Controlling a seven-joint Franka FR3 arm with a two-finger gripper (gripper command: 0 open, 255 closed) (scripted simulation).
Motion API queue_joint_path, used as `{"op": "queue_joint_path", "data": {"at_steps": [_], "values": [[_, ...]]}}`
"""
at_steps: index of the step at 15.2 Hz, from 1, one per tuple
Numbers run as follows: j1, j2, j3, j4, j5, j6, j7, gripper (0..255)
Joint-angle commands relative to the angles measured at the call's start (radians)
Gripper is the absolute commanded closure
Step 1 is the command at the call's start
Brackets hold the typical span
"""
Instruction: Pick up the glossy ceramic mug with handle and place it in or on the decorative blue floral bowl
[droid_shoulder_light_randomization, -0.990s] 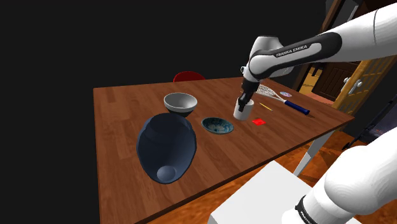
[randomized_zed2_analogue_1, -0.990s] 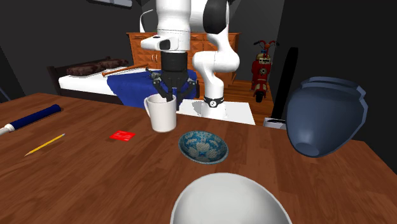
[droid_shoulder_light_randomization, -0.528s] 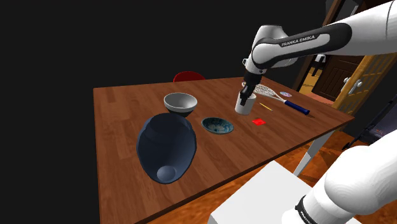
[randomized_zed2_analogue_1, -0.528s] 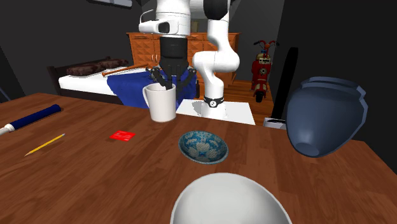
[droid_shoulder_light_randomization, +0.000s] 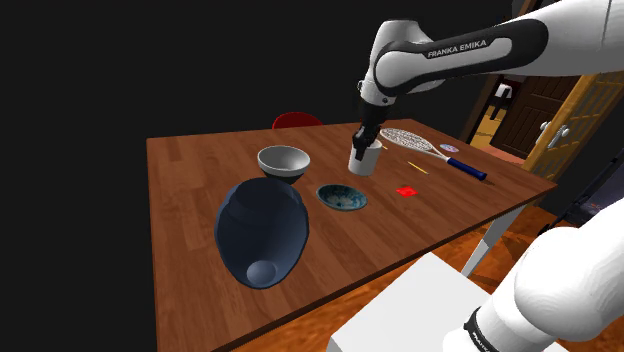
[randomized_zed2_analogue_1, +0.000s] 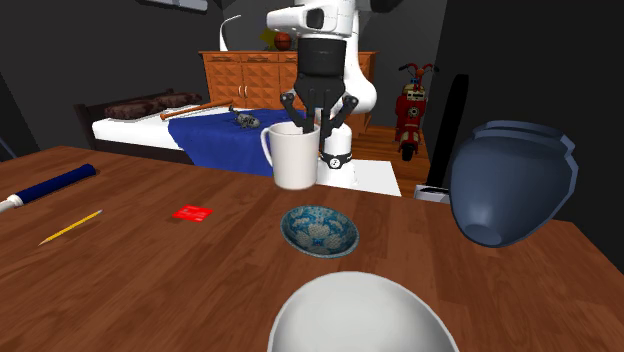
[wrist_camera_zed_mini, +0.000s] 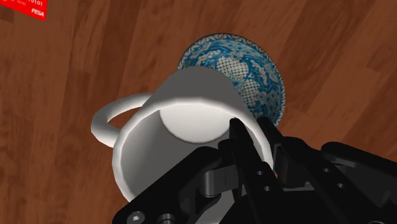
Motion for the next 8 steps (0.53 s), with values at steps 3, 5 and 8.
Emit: {"op": "queue_joint_path", "data": {"at_steps": [3,5,8], "values": [[0.023,0.035,0.036,0.036,0.007,-0.003,0.057,255],[0.023,0.041,0.036,0.014,0.006,0.024,0.058,255],[0.023,0.051,0.036,-0.016,0.005,0.065,0.06,255]]}}
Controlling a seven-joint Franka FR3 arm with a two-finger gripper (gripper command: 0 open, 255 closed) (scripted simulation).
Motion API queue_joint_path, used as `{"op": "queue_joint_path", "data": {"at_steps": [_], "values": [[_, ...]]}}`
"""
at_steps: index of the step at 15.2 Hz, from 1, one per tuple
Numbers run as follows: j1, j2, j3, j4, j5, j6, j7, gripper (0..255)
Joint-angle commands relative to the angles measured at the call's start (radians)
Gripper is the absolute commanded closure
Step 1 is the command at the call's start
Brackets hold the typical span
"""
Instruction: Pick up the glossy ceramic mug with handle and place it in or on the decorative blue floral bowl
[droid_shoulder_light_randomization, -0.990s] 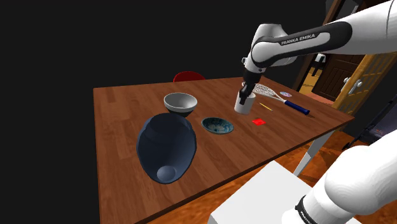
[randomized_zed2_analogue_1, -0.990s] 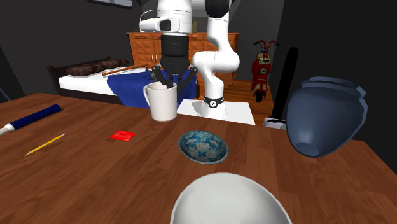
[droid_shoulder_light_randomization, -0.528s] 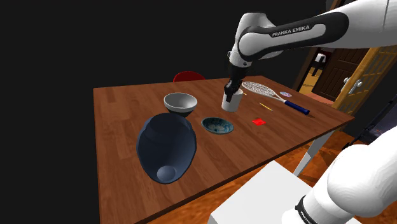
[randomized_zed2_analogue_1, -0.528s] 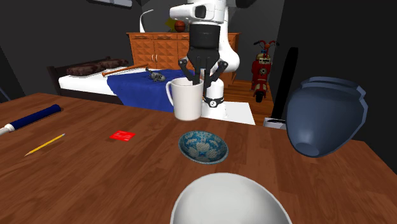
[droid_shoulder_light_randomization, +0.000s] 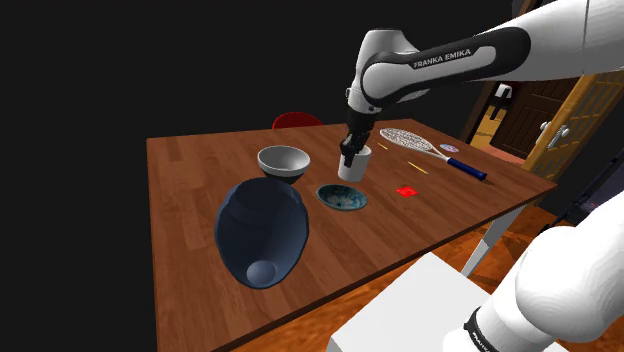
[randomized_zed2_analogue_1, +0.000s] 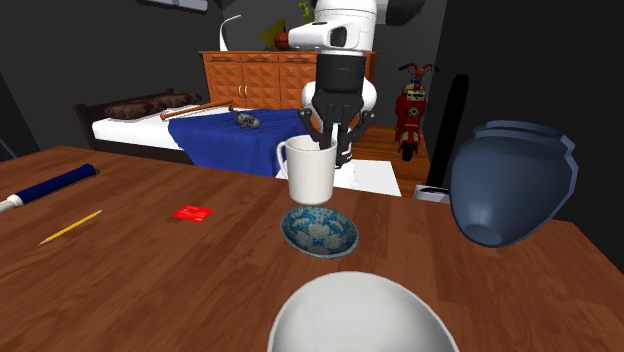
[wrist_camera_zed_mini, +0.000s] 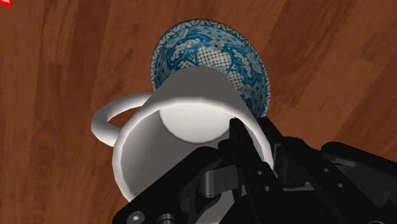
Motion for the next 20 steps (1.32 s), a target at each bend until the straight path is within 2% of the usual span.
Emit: {"op": "queue_joint_path", "data": {"at_steps": [1,12,20], "values": [[-0.001,0.007,-0.001,-0.02,-0.001,0.028,0.0,255],[-0.002,0.064,-0.001,-0.115,-0.007,0.18,0.009,255],[-0.002,0.066,-0.001,-0.118,-0.007,0.185,0.009,255]]}}
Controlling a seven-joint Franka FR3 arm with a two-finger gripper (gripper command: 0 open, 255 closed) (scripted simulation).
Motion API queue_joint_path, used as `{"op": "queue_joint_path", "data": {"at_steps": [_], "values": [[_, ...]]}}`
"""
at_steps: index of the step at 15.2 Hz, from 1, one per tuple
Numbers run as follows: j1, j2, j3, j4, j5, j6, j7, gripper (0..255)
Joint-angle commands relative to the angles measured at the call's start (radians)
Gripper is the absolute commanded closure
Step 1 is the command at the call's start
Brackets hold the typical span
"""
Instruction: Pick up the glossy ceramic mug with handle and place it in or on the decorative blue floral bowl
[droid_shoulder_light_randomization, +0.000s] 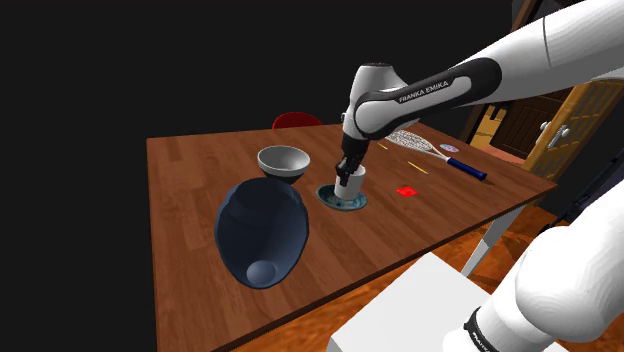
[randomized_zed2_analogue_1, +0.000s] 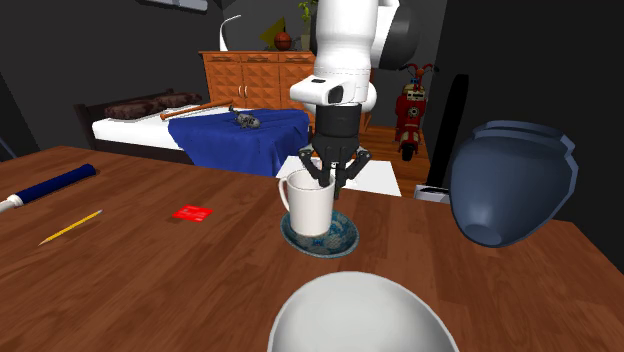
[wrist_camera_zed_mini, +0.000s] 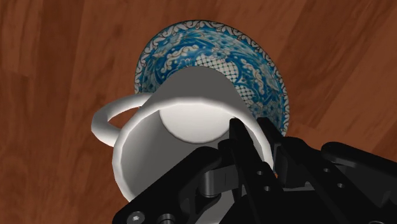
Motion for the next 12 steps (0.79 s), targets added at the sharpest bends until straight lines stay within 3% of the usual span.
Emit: {"op": "queue_joint_path", "data": {"at_steps": [1,6,10,12], "values": [[0.0,0.0,0.0,0.0,0.0,0.0,0.0,0],[0.0,0.0,0.0,0.0,0.0,0.0,0.0,0],[0.003,-0.06,0.003,0.071,0.006,-0.131,-0.003,0],[0.003,-0.06,0.003,0.071,0.006,-0.131,-0.003,0]]}}
